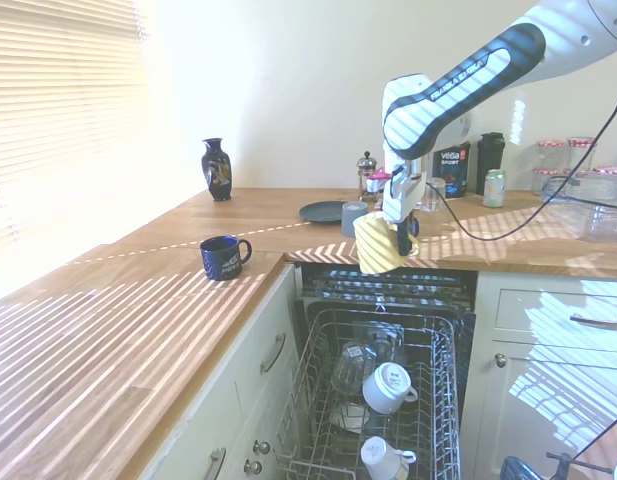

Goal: Take a mug cup out of the rack

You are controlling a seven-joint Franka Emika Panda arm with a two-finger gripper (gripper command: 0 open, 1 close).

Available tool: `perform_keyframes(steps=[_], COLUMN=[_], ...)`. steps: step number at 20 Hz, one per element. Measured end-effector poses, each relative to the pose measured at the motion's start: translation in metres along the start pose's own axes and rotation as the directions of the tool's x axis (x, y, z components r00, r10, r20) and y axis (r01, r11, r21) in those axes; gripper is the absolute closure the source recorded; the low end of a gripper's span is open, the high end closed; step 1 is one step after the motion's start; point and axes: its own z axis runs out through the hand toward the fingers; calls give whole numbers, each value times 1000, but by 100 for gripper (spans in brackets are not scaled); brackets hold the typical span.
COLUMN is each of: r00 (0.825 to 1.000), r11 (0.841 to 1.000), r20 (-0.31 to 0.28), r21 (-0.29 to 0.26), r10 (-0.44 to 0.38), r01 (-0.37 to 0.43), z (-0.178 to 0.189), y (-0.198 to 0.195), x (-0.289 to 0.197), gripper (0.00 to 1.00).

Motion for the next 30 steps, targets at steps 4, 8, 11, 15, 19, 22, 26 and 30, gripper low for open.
perform_keyframes(steps=[4,8,11,15,19,22,26,30], r00=[999,998,997,994,992,990,985,980], r11=[999,999,997,995,993,992,988,983], r20=[16,28,35,47,54,60,71,74], r21=[-2,2,9,22,26,22,11,-1], r10=[32,54,71,98,110,125,155,184], r01=[-32,-54,-71,-99,-111,-126,-156,-184], z=[4,6,-1,-2,-3,2,13,24], y=[9,12,24,43,48,42,35,26], x=[33,61,76,97,110,114,119,120], gripper=[100,100,100,100,100,100,100,100])
